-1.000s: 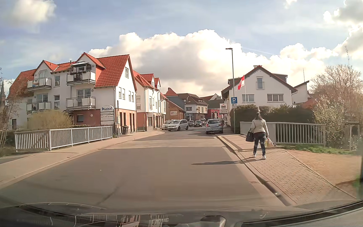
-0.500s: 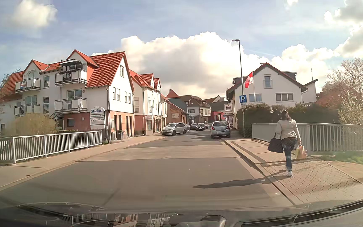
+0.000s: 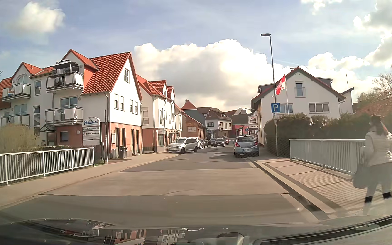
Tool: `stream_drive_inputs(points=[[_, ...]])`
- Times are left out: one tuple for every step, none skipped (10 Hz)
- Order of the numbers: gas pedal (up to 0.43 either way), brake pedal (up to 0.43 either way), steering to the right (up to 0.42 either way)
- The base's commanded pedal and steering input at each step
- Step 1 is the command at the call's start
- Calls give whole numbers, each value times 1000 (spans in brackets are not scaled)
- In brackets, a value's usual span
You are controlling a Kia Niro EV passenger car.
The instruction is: Follow the waypoints while adhering to traffic rules and regulations
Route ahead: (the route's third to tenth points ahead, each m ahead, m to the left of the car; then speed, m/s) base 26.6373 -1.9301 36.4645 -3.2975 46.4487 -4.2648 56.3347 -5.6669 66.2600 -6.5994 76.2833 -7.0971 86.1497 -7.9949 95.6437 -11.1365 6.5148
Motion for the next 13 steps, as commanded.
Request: stream_drive_inputs(points=[[138, 0, -19], [138, 0, -19], [150, 0, -19], [150, 0, -18], [150, 0, -17], [150, 0, -15], [138, 0, -10], [138, 0, -6], [130, 0, -4], [130, 0, 0], [130, 0, 2], [130, 0, 3], [130, 0, 6]])
